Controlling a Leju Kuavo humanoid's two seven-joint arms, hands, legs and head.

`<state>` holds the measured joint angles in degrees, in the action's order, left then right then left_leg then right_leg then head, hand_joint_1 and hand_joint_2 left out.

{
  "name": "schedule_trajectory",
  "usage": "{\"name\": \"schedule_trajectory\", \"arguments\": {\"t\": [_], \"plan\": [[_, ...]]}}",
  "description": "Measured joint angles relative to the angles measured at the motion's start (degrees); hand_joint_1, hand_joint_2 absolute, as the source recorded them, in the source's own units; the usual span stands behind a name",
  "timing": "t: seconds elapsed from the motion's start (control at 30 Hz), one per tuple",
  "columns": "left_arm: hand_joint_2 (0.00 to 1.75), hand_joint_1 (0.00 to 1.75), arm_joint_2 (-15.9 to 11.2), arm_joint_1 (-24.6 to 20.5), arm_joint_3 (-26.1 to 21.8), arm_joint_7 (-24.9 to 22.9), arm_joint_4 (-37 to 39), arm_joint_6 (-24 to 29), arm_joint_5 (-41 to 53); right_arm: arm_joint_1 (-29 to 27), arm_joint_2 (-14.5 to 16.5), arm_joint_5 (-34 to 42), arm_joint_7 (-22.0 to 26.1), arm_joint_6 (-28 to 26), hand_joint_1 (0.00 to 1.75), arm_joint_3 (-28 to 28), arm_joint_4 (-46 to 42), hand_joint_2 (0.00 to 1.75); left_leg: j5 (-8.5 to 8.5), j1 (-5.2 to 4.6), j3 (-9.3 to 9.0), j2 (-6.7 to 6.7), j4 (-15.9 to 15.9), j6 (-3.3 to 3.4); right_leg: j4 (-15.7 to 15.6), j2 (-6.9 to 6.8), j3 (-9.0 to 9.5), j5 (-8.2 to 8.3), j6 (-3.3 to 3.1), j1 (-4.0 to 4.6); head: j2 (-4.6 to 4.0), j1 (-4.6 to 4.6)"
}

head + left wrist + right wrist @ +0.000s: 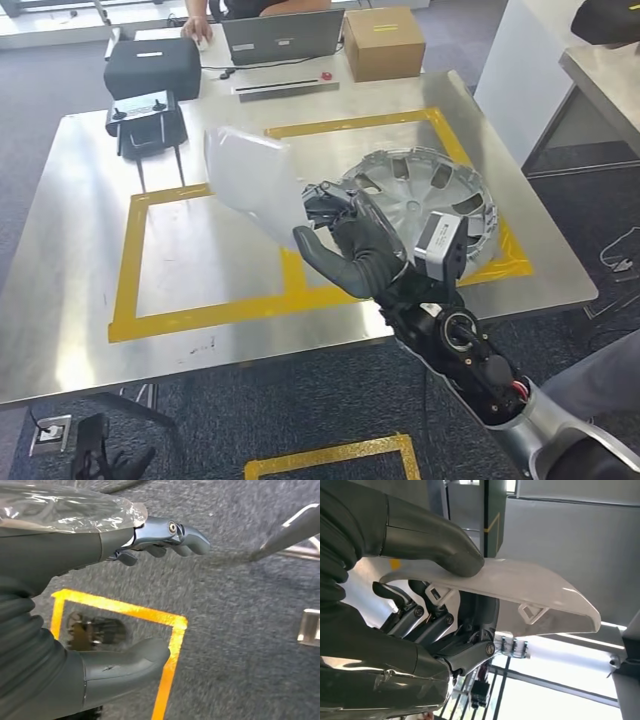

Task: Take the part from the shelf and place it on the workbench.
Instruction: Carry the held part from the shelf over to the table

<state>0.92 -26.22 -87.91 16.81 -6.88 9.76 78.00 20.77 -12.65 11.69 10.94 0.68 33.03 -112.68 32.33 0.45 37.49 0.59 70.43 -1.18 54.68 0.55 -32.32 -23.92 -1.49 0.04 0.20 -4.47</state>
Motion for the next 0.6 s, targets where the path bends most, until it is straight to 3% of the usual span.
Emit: {"name": "schedule_trajectory", "arguments": {"t": [0.03, 0.07, 0.1, 0.2, 0.23, 0.27, 0.37, 0.4, 0.5, 0.53, 0.57, 0.6], "plan": [[1.75, 0.00, 0.0, 0.1, 0.0, -0.7, 0.0, 0.0, 0.2, 0.0, 0.0, 0.0, 0.0, 0.2, 1.75, 0.0, 0.0, 1.75, 1.07, 0.02, 1.94, -0.02, 1.5, -0.06, 0.0, 0.06, 0.46, -0.43, -0.03, 0.01, 0.00, 0.02], [1.75, 0.00, 0.0, 0.2, 0.0, -1.2, 0.0, 0.0, 0.4, 0.0, 0.1, 0.1, 0.0, 0.3, 1.75, 0.0, 0.1, 1.75, 1.12, 0.00, 3.05, -0.03, 1.3, 0.01, 0.0, 0.12, 1.01, -0.91, -0.03, 0.02, 0.00, 0.04], [1.75, 0.00, 0.0, 0.2, 0.0, -1.5, 0.0, 0.0, 0.7, 0.0, 0.1, 0.1, 0.0, 0.4, 1.75, 0.0, 0.1, 1.75, -0.30, -0.04, 3.18, -0.03, -0.8, 0.18, 0.0, 0.17, 1.64, -1.40, 0.01, 0.04, 0.00, 0.05], [1.75, 0.00, 0.0, 0.1, 0.0, -2.6, 0.0, 0.1, 1.3, 0.2, 0.4, 0.2, 0.1, 0.7, 1.75, 0.0, 0.1, 1.75, -9.13, -0.52, 0.74, -0.10, -12.3, 1.20, 0.0, 0.27, 3.25, -2.90, 0.43, 0.17, -0.01, 0.11], [1.75, 0.00, -0.1, 0.1, 0.0, -2.9, 0.0, 0.1, 1.4, 0.3, 0.4, 0.2, 0.1, 0.8, 1.75, 0.0, 0.2, 1.75, -10.94, -0.74, 0.20, -0.12, -14.5, 1.48, 0.1, 0.33, 3.40, -3.33, 0.70, 0.22, -0.01, 0.14], [1.75, 0.00, -0.1, 0.1, 0.0, -3.1, 0.0, 0.2, 1.6, 0.4, 0.5, 0.2, 0.1, 1.0, 1.75, 0.0, 0.3, 1.75, -11.54, -0.90, 0.03, -0.12, -15.3, 1.68, 0.0, 0.38, 3.45, -3.67, 1.00, 0.26, -0.01, 0.21], [1.75, 0.00, 0.0, 0.0, 0.0, -3.3, 0.0, 0.2, 1.8, 0.6, 0.6, 0.3, 0.2, 1.2, 1.75, -0.1, 0.3, 1.75, -11.48, -0.62, -0.55, -0.07, -15.7, 2.22, 0.4, 0.31, 3.38, -4.90, 1.89, 0.24, -0.02, 0.22], [1.75, 0.00, 0.1, -0.1, 0.0, -3.3, 0.0, 0.3, 1.9, 0.7, 0.6, 0.3, 0.2, 1.3, 1.75, -0.1, 0.3, 1.75, -11.38, -0.44, -0.90, -0.09, -15.9, 2.47, 1.9, 0.22, 2.77, -5.93, 2.18, 0.20, -0.01, 0.02], [1.75, 0.00, 0.1, -0.2, 0.0, -3.3, 0.0, 0.4, 2.0, 0.9, 0.6, 0.3, 0.2, 1.3, 1.75, -0.1, 0.4, 1.75, -10.74, -0.29, -1.79, -0.13, -16.1, 2.99, 12.8, 0.05, -2.45, -10.69, 2.94, -0.20, 0.00, -0.61], [1.75, 0.00, 0.1, -0.1, 0.0, -3.3, 0.0, 0.4, 2.1, 0.9, 0.6, 0.3, 0.2, 1.4, 1.75, -0.1, 0.5, 1.75, -10.51, -0.28, -2.03, -0.12, -16.1, 2.98, 15.9, 0.02, -4.29, -11.39, 3.17, -0.40, 0.00, -0.68], [1.75, 0.00, 0.1, -0.1, 0.0, -3.3, 0.0, 0.4, 2.1, 0.9, 0.6, 0.2, 0.0, 1.4, 1.75, -0.1, 0.5, 1.75, -10.28, -0.24, -2.30, -0.09, -16.1, 2.91, 17.2, -0.02, -5.29, -10.99, 3.38, -0.58, 0.00, -0.74], [1.75, 0.00, 0.1, 0.0, 0.0, -3.3, 0.0, 0.4, 2.2, 0.9, 0.6, 0.0, -0.1, 1.4, 1.75, -0.1, 0.6, 1.75, -10.02, -0.17, -2.62, -0.03, -16.1, 2.78, 16.0, -0.07, -5.19, -9.36, 3.55, -0.76, 0.00, -0.81]]}}
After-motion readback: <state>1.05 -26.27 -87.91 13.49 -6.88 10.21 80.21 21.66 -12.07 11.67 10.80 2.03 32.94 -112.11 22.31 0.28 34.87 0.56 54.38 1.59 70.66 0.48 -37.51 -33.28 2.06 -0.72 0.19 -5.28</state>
